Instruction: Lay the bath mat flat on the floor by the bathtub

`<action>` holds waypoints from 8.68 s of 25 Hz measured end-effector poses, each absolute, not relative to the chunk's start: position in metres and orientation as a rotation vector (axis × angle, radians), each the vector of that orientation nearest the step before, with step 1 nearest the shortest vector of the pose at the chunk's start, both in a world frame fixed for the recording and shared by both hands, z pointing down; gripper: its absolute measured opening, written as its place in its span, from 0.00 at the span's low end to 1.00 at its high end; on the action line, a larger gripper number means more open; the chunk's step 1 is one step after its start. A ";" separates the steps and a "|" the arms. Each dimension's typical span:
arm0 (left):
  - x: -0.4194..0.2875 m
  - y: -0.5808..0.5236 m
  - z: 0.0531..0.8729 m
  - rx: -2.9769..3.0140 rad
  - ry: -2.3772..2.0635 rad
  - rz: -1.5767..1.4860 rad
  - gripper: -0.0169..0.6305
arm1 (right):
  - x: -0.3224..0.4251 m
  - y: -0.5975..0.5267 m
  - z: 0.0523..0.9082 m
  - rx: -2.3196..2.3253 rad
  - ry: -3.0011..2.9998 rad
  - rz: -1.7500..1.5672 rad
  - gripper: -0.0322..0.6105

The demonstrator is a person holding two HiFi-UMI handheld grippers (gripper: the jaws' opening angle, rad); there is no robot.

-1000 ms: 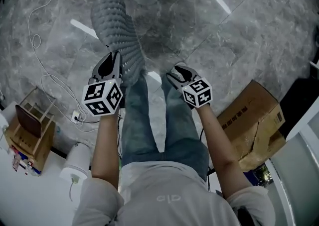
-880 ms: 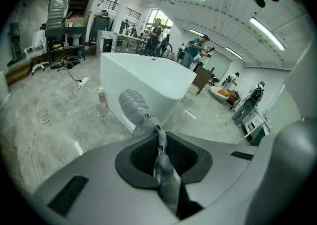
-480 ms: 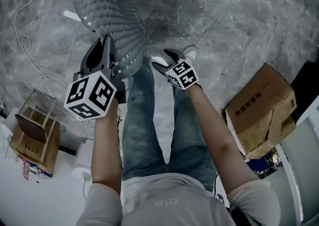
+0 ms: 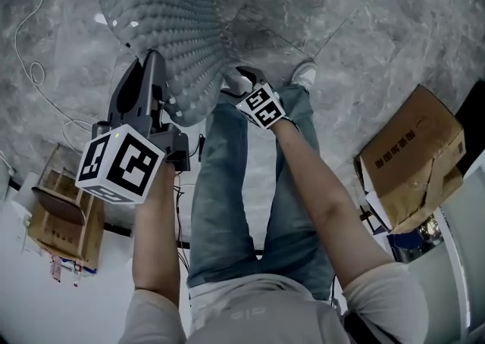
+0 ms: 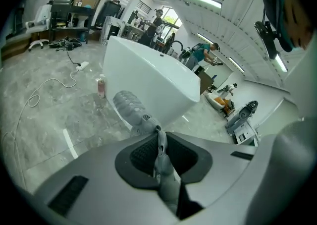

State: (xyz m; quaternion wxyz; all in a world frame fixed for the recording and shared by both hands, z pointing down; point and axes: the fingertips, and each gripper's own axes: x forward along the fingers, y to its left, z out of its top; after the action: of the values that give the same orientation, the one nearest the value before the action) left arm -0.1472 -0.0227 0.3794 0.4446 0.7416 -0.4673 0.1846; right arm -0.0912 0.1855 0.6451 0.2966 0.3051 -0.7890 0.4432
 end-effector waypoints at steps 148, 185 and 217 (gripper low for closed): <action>-0.040 0.107 0.730 1.545 -1.082 0.780 0.18 | 0.210 0.064 0.889 1.392 -1.852 1.100 0.51; -0.052 0.097 0.729 1.523 -1.086 0.751 0.15 | 0.177 0.030 0.888 1.658 -1.868 2.376 0.31; -0.061 0.090 0.737 1.543 -1.070 0.847 0.15 | 0.300 0.019 0.943 1.337 -1.588 0.978 0.12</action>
State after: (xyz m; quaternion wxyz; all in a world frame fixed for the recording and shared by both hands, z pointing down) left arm -0.0612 0.0904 0.7371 0.5146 0.6422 -0.4454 0.3526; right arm 0.3004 0.0185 0.9431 0.4110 0.5311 -0.6308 0.3887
